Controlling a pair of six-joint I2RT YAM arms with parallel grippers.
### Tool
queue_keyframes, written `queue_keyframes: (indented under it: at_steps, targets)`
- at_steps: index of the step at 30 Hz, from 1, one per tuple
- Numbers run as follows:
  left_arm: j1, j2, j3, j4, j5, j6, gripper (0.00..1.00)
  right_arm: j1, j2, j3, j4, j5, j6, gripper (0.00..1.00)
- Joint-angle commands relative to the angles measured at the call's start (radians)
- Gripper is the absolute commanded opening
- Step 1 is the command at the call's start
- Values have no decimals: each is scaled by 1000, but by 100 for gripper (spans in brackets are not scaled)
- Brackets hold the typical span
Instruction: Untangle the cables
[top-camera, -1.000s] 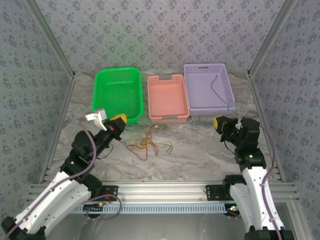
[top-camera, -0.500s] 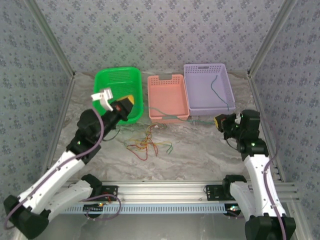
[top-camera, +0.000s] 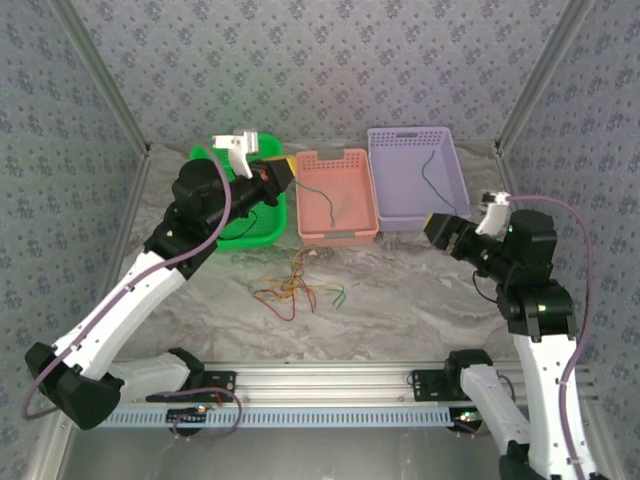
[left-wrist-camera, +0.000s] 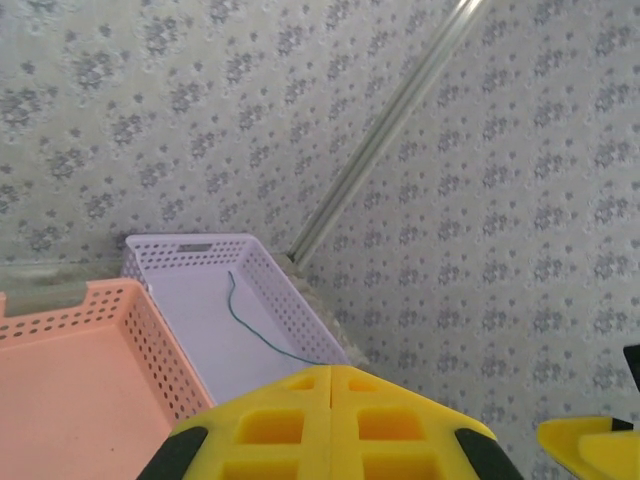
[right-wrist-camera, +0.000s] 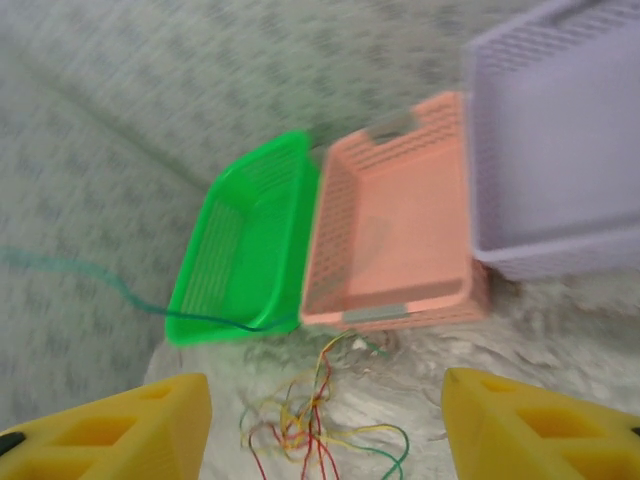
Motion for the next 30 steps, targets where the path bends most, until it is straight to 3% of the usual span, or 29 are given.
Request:
queue_keyframes:
  at_steps: [1, 4, 7, 16, 18, 25, 28, 29, 30]
  targets:
    - [4, 20, 79, -78, 82, 39, 0, 237, 33, -9, 128, 63, -246, 68]
    - [5, 38, 96, -81, 114, 25, 0, 461, 100, -16, 186, 206, -397, 71]
    - [3, 58, 99, -65, 157, 3, 0, 572, 182, -13, 249, 250, -454, 74]
    - [2, 65, 75, -41, 193, -15, 0, 583, 396, 59, 359, 245, -450, 73]
    - [3, 67, 71, -37, 194, -16, 0, 572, 426, 76, 369, 238, -445, 64]
    - [2, 65, 60, -25, 182, -19, 0, 538, 456, 93, 374, 172, -409, 3]
    - [4, 66, 72, -44, 156, -18, 0, 532, 451, 93, 355, 155, -390, 0]
    - [4, 62, 81, -59, 130, -21, 17, 526, 449, 92, 339, 153, -381, 0]
    - [5, 50, 82, -67, 90, -31, 51, 515, 449, 122, 317, 151, -365, 0]
